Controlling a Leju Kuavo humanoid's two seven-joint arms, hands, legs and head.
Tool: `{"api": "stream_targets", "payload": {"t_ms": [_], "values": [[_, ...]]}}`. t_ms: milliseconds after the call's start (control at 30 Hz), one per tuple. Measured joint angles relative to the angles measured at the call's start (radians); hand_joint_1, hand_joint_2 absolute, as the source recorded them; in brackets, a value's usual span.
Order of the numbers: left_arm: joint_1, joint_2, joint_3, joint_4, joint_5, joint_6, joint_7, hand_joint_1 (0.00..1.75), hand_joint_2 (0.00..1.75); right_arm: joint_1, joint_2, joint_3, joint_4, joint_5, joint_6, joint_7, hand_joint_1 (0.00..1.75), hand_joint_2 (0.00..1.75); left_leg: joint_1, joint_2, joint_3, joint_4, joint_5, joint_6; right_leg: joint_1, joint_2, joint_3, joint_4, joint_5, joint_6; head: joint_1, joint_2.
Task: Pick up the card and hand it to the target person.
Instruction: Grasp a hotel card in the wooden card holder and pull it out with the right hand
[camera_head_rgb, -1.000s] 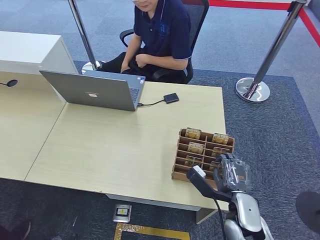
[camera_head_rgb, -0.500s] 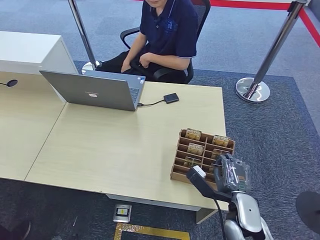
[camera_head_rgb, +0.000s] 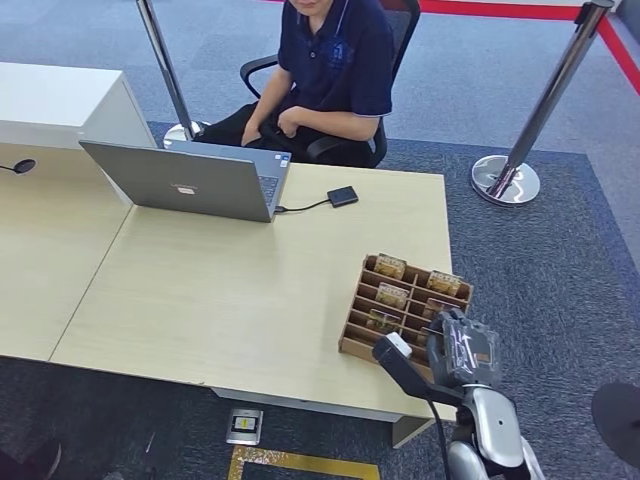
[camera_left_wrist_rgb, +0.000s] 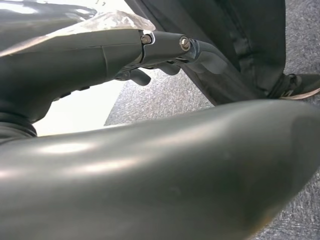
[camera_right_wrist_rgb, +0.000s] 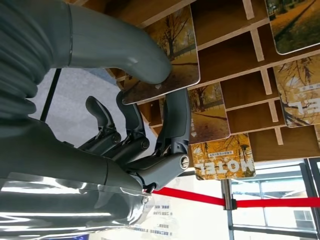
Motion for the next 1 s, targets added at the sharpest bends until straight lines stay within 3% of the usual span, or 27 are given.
{"api": "stream_targets", "payload": {"t_ms": [767, 1000], "values": [[0.0, 0.0, 0.0, 0.0, 0.0, 0.0, -0.002, 0.0, 0.0, 0.007, -0.045, 0.002, -0.126, 0.043, -0.01, 0.003, 1.47, 1.75, 0.0, 0.0, -0.001, 0.0, 0.0, 0.0, 0.0, 0.0, 0.0, 0.0, 0.0, 0.0, 0.0, 0.0], [0.0, 0.0, 0.0, 0.0, 0.001, 0.001, -0.017, 0.0, 0.0, -0.041, -0.057, 0.002, -0.212, 0.071, -0.014, -0.007, 1.46, 1.75, 0.0, 0.0, 0.0, 0.0, 0.0, 0.0, 0.0, 0.0, 0.0, 0.0, 0.0, 0.0, 0.0, 0.0]]}}
